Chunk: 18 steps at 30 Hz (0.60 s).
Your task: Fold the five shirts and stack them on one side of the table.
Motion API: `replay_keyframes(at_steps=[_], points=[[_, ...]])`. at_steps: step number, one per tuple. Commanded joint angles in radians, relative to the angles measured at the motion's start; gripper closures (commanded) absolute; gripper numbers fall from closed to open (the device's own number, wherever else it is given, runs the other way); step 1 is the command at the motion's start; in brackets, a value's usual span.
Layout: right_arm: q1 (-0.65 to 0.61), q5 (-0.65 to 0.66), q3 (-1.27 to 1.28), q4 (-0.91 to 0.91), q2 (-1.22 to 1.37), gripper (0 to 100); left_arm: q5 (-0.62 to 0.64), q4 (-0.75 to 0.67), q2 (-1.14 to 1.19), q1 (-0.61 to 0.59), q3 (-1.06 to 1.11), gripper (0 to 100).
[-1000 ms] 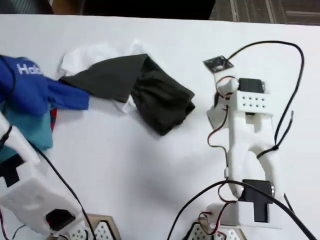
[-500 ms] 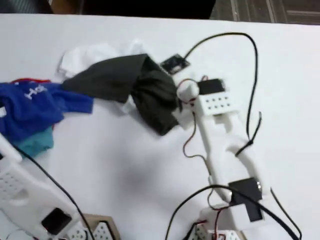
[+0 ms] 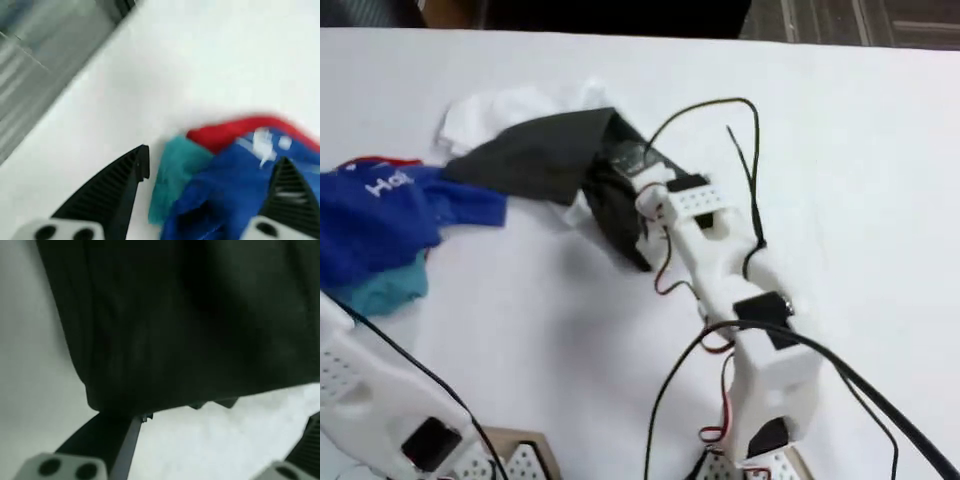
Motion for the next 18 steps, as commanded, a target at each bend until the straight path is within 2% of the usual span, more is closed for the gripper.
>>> replay_keyframes(at_steps=[1, 7, 11, 14, 18], points=[[-0.001, -0.006, -0.077, 0.002, 0.054, 57.7, 0.028, 0.025, -0.017, 0.074, -0.091, 61], [0.045, 0.005, -0.212, 0.042, 0.076, 86.0, -0.046, 0.058, -0.012, 0.288, 0.031, 61], [0.082, -0.003, -0.265, 0.074, 0.076, 90.4, -0.080, 0.044, -0.012, 0.434, 0.154, 61], [0.117, -0.003, -0.304, 0.143, 0.076, 98.7, -0.087, 0.006, -0.011, 0.540, 0.246, 61], [0.208, -0.005, -0.394, 0.269, 0.074, 97.8, -0.087, -0.112, -0.011, 0.640, 0.398, 61]])
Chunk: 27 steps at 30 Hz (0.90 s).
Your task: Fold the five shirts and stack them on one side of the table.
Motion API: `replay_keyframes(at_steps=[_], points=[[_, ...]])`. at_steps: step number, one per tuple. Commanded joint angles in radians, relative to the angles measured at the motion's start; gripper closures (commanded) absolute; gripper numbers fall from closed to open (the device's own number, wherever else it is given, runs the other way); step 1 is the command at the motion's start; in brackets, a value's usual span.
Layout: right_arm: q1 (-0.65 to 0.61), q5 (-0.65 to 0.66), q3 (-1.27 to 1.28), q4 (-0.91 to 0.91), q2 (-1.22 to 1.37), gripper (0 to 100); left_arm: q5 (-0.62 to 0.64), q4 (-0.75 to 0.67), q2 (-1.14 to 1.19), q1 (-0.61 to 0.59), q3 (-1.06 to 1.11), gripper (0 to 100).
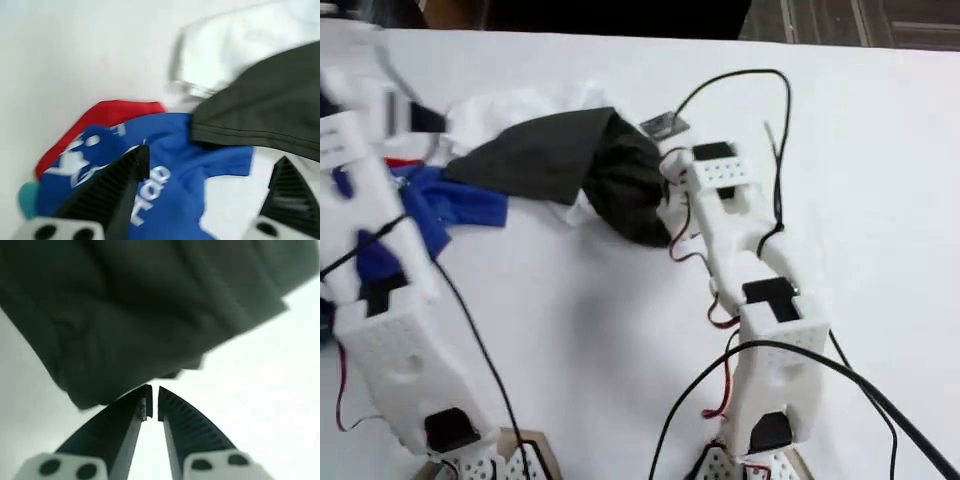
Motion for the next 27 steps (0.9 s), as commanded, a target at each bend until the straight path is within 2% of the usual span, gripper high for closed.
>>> replay_keyframes(at_steps=[1, 8, 11, 18, 24, 27], points=[[0.105, -0.005, -0.115, 0.107, -0.007, 97.8, -0.008, -0.118, -0.011, 0.081, 0.116, 61], [0.397, 0.005, -0.344, 0.237, -0.007, 97.9, -0.008, -0.301, -0.011, 0.164, 0.363, 61], [0.447, 0.006, -0.399, 0.278, -0.005, 97.9, -0.008, -0.362, -0.011, 0.178, 0.407, 61], [0.306, -0.005, -0.402, 0.352, -0.001, 95.3, -0.008, -0.437, 0.080, 0.192, 0.407, 61], [0.222, 0.003, -0.402, 0.375, -0.005, 71.2, -0.078, -0.414, 0.281, 0.298, 0.321, 61], [0.216, 0.003, -0.402, 0.375, -0.005, 65.7, -0.107, -0.374, 0.365, 0.345, 0.231, 61]])
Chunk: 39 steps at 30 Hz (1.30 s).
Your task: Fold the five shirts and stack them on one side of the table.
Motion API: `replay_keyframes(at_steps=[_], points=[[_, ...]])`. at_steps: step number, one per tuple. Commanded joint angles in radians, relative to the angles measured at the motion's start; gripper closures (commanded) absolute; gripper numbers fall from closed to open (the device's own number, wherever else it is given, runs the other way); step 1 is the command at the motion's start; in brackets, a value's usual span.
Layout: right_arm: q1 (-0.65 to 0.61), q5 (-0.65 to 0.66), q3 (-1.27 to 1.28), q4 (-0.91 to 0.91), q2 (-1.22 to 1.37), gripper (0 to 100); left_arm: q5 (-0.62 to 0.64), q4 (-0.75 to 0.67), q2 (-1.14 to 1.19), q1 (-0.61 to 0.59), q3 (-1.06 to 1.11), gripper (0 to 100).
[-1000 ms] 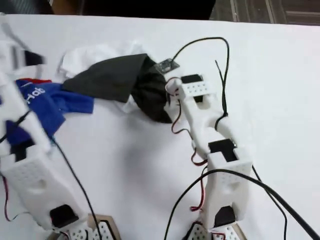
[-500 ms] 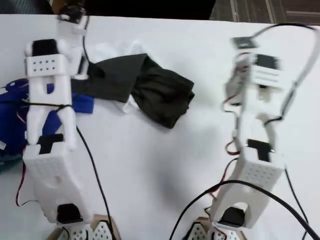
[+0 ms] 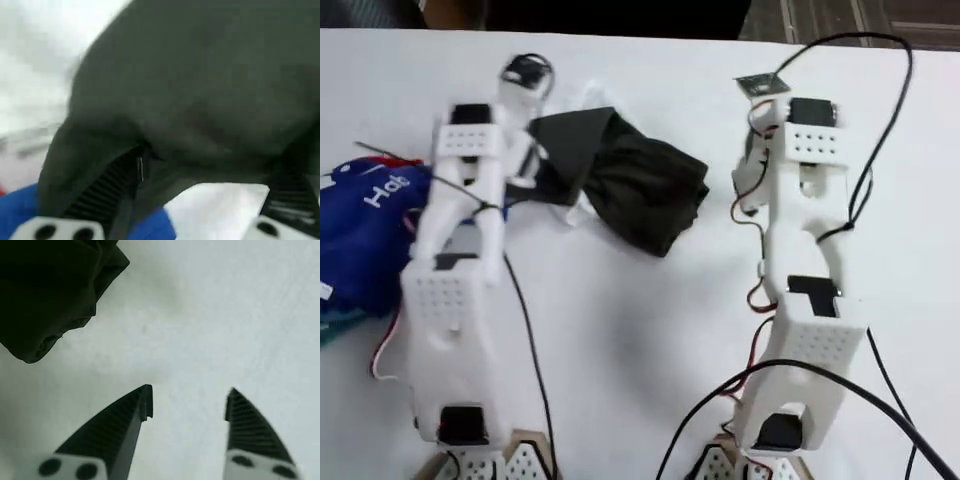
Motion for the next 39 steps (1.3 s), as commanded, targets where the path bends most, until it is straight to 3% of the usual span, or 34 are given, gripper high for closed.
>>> replay_keyframes(at_steps=[1, 4, 7, 9, 14, 25, 32, 39], points=[[-0.012, 0.003, -0.043, 0.007, -0.018, 66.0, -0.051, 0.058, 0.063, 0.060, -0.140, 61], [-0.012, 0.003, -0.041, 0.007, -0.008, 67.3, -0.097, 0.161, 0.114, 0.091, -0.254, 72], [-0.013, 0.003, -0.018, 0.001, -0.008, 67.6, -0.081, 0.264, 0.132, 0.109, -0.389, 99], [-0.022, 0.002, -0.005, -0.001, -0.007, 67.6, -0.074, 0.336, 0.132, 0.129, -0.483, 94], [-0.028, -0.005, 0.044, -0.044, -0.007, 67.6, -0.078, 0.520, 0.130, 0.249, -0.745, 98], [0.088, 0.003, 0.109, -0.042, -0.008, 67.5, -0.072, 0.516, -0.006, 0.453, -0.777, 98], [0.027, 0.031, 0.115, -0.071, -0.012, 67.3, -0.038, 0.514, -0.008, 0.258, -0.776, 97], [-0.163, -0.005, 0.114, -0.148, -0.008, 64.6, -0.021, 0.514, -0.008, -0.032, -0.776, 92]])
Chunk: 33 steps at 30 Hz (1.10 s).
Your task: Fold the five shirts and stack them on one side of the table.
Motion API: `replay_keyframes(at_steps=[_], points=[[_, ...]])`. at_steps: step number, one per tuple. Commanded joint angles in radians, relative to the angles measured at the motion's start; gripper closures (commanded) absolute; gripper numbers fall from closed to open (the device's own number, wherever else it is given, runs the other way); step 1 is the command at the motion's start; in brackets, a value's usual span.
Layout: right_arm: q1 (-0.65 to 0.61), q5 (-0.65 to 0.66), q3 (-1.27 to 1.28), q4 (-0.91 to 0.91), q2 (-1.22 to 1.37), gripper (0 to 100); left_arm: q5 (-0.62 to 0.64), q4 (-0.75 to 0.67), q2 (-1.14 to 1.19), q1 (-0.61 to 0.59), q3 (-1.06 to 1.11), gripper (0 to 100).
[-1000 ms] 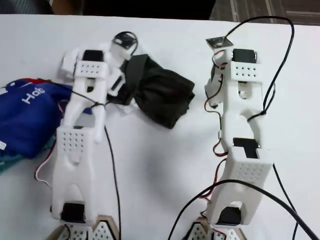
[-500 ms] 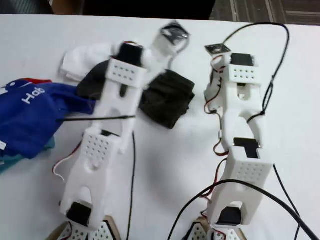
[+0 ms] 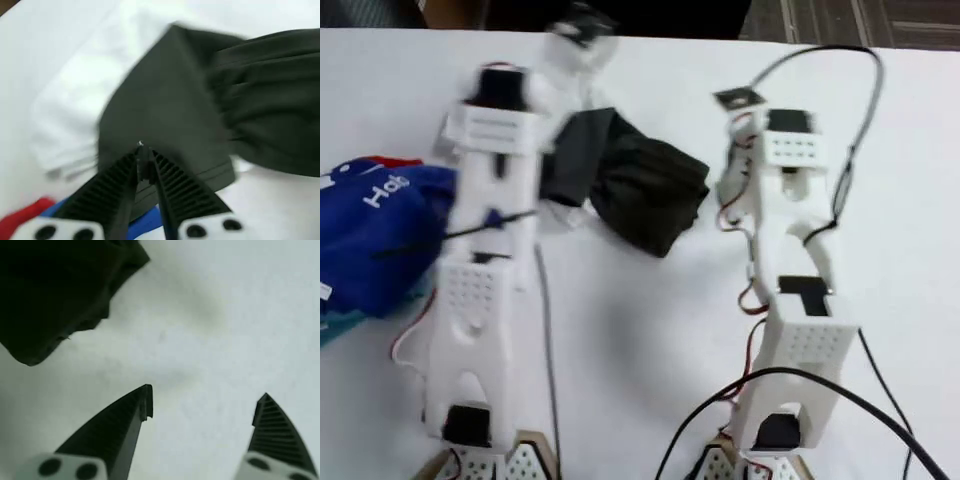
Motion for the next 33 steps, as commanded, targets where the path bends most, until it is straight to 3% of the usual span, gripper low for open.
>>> replay_keyframes(at_steps=[1, 8, 15, 19, 22, 26, 27, 29, 31, 33], points=[[-0.119, -0.032, -0.008, -0.058, -0.008, 61.8, 0.009, 0.017, -0.072, -0.163, -0.018, 90], [-0.285, -0.078, -0.006, -0.259, 0.005, 41.4, 0.009, 0.018, -0.071, -0.385, -0.018, 72], [-0.294, -0.077, -0.026, -0.366, 0.200, 41.6, 0.009, 0.020, -0.072, -0.466, -0.018, 71], [-0.291, -0.075, -0.140, -0.306, 0.338, 42.6, 0.009, 0.020, -0.074, -0.474, -0.018, 71], [-0.291, -0.075, -0.285, -0.170, 0.404, 56.9, 0.009, 0.020, -0.078, -0.473, -0.018, 71], [-0.262, -0.083, -0.431, -0.082, 0.476, 95.5, 0.009, 0.020, -0.078, -0.473, -0.018, 71], [-0.246, -0.083, -0.459, -0.070, 0.490, 99.6, 0.009, 0.020, -0.075, -0.473, -0.018, 71], [-0.216, -0.083, -0.508, -0.035, 0.509, 93.2, 0.009, 0.020, -0.072, -0.473, -0.018, 71], [-0.183, -0.083, -0.546, -0.008, 0.513, 98.5, 0.009, 0.020, -0.072, -0.473, -0.018, 71], [-0.150, -0.080, -0.577, 0.021, 0.510, 97.4, 0.009, 0.020, -0.072, -0.468, -0.018, 71]])
